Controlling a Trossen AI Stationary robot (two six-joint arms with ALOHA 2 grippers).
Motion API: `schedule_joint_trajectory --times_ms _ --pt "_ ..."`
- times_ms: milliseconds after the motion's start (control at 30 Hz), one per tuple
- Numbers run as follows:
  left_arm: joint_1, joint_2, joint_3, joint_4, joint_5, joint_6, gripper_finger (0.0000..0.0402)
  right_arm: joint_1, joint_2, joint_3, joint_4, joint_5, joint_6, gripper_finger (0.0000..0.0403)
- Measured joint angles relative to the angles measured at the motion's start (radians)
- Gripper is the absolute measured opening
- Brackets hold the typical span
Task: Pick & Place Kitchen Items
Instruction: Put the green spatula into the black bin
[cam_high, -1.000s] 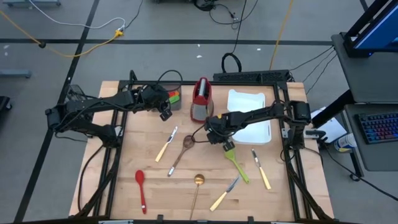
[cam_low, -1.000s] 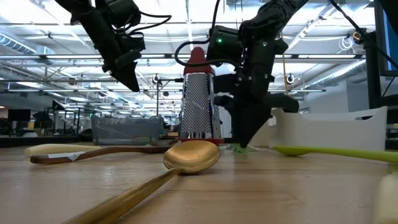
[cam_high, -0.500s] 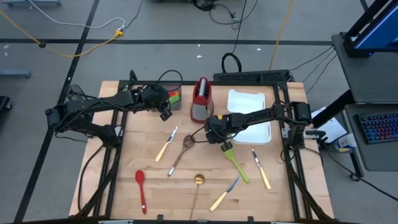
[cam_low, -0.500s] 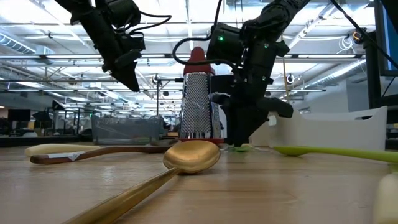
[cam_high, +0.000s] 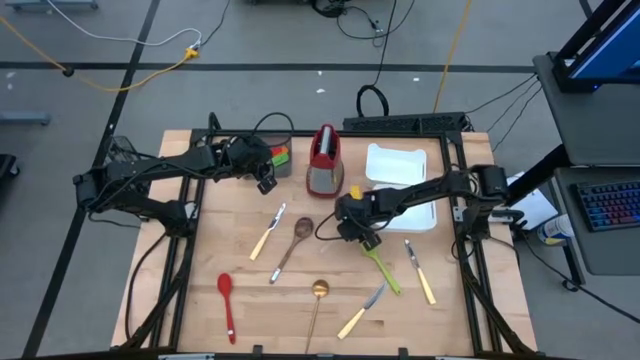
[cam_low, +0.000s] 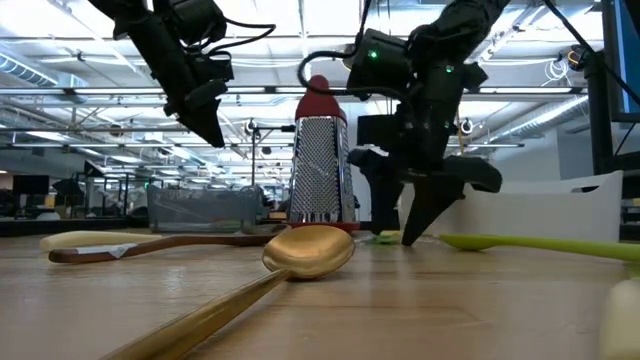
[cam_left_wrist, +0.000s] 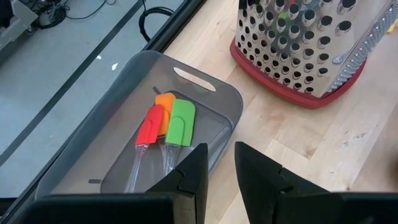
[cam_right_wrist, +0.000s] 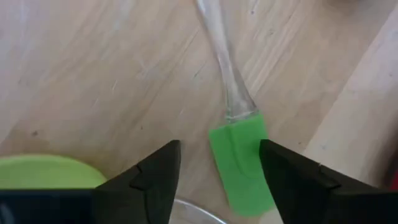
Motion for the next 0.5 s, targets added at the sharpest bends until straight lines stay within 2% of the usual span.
schedule_joint_trajectory --times_ms 133,333,500 --pt "0.000 0.000 0.000 0.000 0.000 -0.001 0.0085 -0.019 -0.003 -0.025 0.036 -0.006 -0.043 0.0235" --pt "0.000 0.000 0.000 0.001 0.000 -0.001 0.0085 -0.061 -0.001 -0.028 0.069 -0.029 -0.013 0.0236" --pt "0.000 0.000 0.000 0.002 -0.001 0.000 0.0085 -0.100 0.001 -0.028 0.083 -0.113 -0.030 0.0234"
